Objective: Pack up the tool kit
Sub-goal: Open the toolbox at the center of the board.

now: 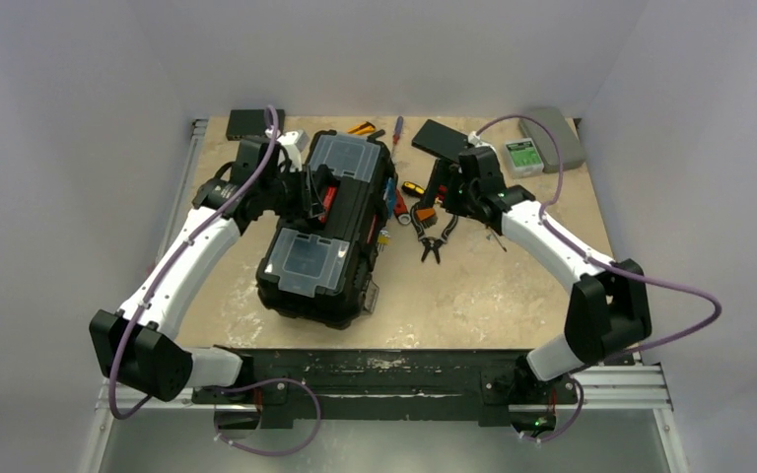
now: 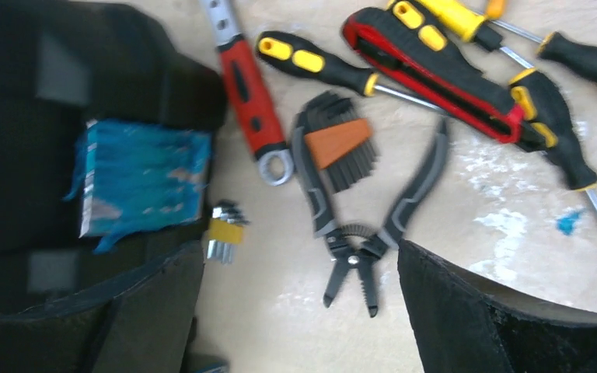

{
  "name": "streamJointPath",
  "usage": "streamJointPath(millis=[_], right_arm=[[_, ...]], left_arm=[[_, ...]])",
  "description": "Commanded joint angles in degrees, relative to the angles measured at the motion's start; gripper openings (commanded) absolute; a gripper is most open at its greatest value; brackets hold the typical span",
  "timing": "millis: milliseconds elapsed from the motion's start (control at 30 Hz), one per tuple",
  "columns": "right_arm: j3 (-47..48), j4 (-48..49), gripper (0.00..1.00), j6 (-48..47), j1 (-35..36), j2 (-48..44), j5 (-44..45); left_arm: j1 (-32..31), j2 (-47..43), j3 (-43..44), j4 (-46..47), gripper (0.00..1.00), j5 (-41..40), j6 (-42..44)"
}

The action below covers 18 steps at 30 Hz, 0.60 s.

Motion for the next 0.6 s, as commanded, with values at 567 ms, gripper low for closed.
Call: streamJointPath(millis=[567], right_arm=[[-26.45, 59.81, 0.93, 18.29, -8.43, -1.68, -39.32]], left_arm=[[-5.06, 3.32, 4.39, 0.45, 0.27, 2.53, -3.53]])
